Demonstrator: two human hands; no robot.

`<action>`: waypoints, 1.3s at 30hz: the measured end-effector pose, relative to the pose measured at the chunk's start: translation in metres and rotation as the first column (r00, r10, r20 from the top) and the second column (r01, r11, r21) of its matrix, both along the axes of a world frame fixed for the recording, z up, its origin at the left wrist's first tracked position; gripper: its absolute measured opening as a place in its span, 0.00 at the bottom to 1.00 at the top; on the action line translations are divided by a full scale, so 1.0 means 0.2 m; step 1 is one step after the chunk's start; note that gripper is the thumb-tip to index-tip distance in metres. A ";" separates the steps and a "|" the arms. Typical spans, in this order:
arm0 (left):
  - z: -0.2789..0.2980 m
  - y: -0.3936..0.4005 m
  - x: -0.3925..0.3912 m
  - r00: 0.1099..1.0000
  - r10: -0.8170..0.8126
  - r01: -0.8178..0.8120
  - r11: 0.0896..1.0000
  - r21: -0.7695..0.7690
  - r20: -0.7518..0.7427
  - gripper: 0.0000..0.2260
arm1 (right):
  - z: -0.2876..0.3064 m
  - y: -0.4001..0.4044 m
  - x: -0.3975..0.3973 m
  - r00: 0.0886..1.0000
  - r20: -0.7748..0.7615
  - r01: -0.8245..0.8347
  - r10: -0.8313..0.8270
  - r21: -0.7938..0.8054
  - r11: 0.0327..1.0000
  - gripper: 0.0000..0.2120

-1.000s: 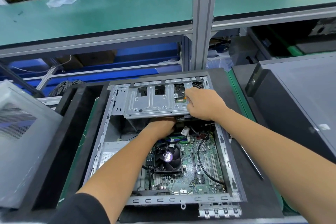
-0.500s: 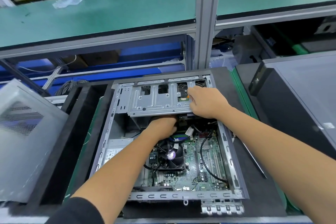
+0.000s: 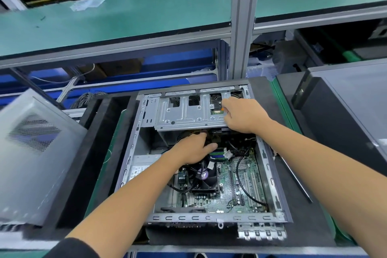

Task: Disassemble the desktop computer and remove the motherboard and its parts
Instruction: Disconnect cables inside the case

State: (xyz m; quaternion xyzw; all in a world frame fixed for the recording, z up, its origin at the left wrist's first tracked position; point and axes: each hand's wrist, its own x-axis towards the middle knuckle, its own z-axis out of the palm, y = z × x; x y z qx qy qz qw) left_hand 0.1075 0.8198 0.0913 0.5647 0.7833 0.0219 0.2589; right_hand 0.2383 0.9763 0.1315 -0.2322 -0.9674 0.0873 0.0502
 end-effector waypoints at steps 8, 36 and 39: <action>0.16 -0.08 -0.04 0.942 -0.218 0.254 0.960 -0.120 0.255 0.18 | 0.04 -0.04 0.01 0.999 -0.014 0.044 -0.044 -0.029 0.999 0.03; 0.58 -0.06 -0.17 0.830 -0.127 -0.212 0.829 0.518 0.543 0.06 | 0.46 -0.32 -0.10 0.985 -0.167 -0.168 0.035 -0.917 0.361 0.23; 0.62 -0.01 -0.16 0.849 -0.076 -0.318 0.717 0.621 0.523 0.06 | 0.51 -0.30 -0.12 0.967 -0.246 -0.200 -0.068 -0.895 0.398 0.22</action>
